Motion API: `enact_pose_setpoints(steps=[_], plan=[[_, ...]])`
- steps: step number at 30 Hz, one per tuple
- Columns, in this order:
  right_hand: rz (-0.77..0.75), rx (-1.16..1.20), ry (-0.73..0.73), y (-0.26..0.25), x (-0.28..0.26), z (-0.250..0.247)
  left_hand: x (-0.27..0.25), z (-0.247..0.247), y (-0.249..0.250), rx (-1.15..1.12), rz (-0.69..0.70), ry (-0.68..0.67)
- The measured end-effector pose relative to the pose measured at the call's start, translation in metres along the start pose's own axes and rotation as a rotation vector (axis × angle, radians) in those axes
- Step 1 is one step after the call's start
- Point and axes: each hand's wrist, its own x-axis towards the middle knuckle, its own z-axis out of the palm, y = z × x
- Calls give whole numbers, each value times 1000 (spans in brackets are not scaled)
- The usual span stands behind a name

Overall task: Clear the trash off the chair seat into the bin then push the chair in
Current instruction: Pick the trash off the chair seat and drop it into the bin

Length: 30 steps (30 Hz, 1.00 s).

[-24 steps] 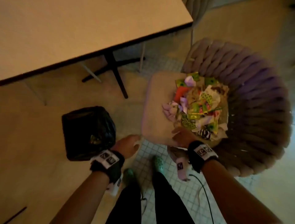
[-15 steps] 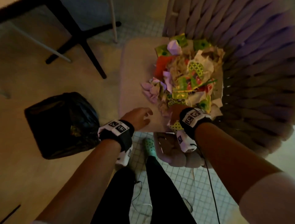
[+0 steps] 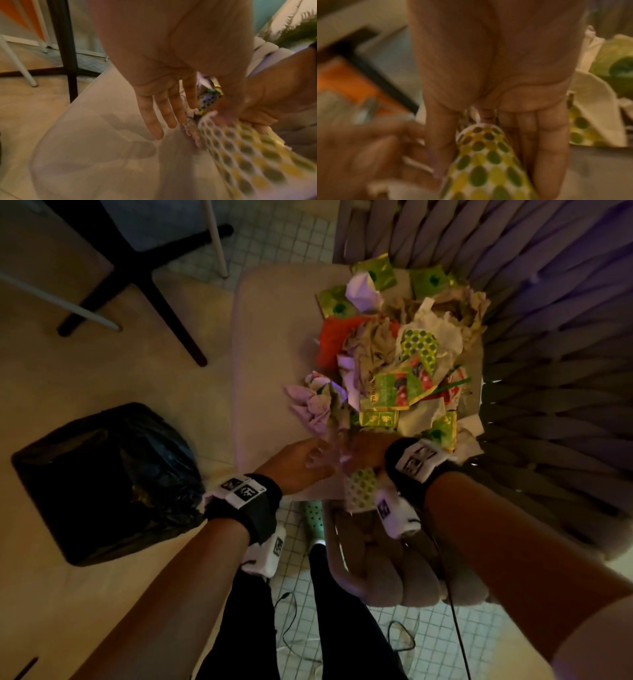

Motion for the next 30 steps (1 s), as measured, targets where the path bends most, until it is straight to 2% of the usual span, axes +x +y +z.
enact_pose_setpoints(steps=[2,3,6,9,10,12,14,16,18,21,25,30], plan=[[-49,343,-130,-20,-13,-15,-2,-6,10,-167,10,-24],[-49,509,-114,-28,-15,-20,-3,-10,12,-217,14,-26],[-84,651,-51,-48,-19,-21,-7,-27,7,-240,18,50],[-99,544,52,-61,-17,-19,-12,-47,-8,-114,-23,161],[-149,476,154,-67,-16,-21,-14,-54,-13,-87,-25,188],[-263,265,461,-75,-7,-25,-16,-65,-22,-70,-13,219],[-252,-65,643,-79,11,-24,-17,-70,-29,-69,-15,236],[-153,-339,675,-77,32,-15,-18,-71,-35,-57,-26,265],[-108,-456,694,-71,46,-5,-21,-69,-41,-50,-22,282],[-109,-450,660,-62,52,-1,-27,-66,-48,-42,41,302],[-156,-322,639,-53,53,-6,-33,-63,-52,-42,74,323],[-52,-364,710,-50,54,-7,-43,-65,-57,-42,62,328]])
